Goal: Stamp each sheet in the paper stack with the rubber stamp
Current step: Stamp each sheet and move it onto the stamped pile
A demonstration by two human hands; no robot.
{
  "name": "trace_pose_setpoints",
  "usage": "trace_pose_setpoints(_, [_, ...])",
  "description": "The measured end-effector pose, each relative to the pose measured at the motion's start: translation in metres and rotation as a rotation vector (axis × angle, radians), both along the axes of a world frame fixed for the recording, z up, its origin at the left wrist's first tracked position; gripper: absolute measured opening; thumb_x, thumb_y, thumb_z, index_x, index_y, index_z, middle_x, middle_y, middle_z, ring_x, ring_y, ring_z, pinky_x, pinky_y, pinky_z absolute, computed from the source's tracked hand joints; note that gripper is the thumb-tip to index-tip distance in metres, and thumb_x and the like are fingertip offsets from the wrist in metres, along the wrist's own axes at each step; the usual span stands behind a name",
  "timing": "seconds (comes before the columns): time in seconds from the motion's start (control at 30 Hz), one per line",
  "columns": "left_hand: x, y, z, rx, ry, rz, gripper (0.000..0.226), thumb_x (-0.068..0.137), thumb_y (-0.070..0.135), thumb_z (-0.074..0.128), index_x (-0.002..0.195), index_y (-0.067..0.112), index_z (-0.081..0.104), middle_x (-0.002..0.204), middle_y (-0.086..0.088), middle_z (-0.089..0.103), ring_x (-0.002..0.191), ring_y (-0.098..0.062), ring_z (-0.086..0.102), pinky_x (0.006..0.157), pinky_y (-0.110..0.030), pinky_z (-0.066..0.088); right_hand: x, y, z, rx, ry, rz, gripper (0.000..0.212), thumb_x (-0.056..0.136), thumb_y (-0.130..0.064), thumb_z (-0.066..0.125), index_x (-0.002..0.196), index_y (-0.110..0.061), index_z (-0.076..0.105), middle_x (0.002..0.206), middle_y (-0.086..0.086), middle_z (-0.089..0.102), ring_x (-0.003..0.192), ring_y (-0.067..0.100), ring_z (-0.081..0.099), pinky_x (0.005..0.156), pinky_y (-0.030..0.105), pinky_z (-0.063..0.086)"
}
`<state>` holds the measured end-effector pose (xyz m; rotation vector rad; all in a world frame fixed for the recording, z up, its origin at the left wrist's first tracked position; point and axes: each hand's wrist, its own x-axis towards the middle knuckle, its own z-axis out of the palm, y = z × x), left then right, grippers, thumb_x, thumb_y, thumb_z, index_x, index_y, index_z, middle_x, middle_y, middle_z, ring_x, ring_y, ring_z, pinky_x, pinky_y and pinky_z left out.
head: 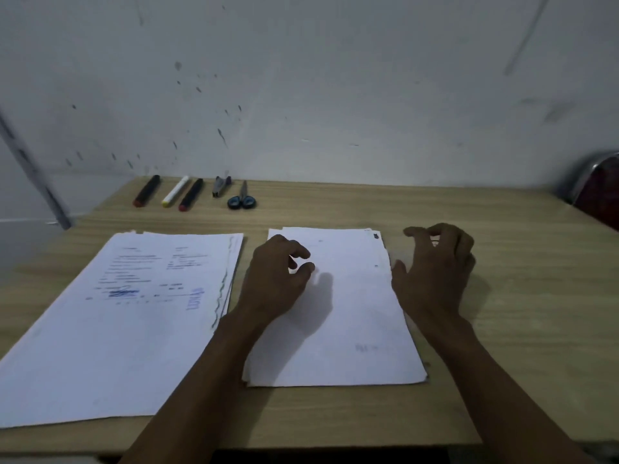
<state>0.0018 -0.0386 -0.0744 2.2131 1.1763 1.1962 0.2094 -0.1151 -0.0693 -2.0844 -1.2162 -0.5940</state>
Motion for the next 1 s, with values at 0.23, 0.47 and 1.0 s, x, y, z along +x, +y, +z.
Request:
trace_pose_setpoints(0.23, [0.015,0.001,-0.005,0.023,0.016,-0.028,0.012,0.077,0.017,0.075,0.087,0.015,0.070,0.091,0.002,0.063,0.073,-0.010,0.064,0.074,-0.035,0.052,0.016,-0.005,-0.004,0.116,0.110,-0.116,0.066,0.060,-0.013,0.075,0.121,-0.019,0.053,0.120,0.014,0.040,0.111,0.026,0.028,0.084,0.042,0.029])
trace_pose_setpoints(0.47, [0.012,0.001,-0.012,0.009,0.003,-0.008,0.012,0.074,0.024,0.068,0.083,0.017,0.071,0.086,0.004,0.064,0.072,-0.010,0.064,0.072,-0.035,0.052,0.029,-0.004,-0.005,0.006,0.324,-0.139,0.072,0.070,-0.031,0.078,0.131,-0.017,0.043,0.128,0.016,0.040,0.118,0.037,0.036,0.086,0.045,0.041])
trace_pose_setpoints(1.0, [0.013,-0.015,-0.018,0.046,0.281,-0.053,0.019,0.086,0.030,0.061,0.100,0.020,0.068,0.104,0.007,0.060,0.100,-0.012,0.054,0.075,-0.025,0.039,-0.008,-0.003,0.016,-0.016,0.491,0.098,0.028,0.087,-0.033,0.060,0.104,-0.016,0.046,0.087,0.005,0.060,0.080,0.031,0.058,0.069,0.036,0.045])
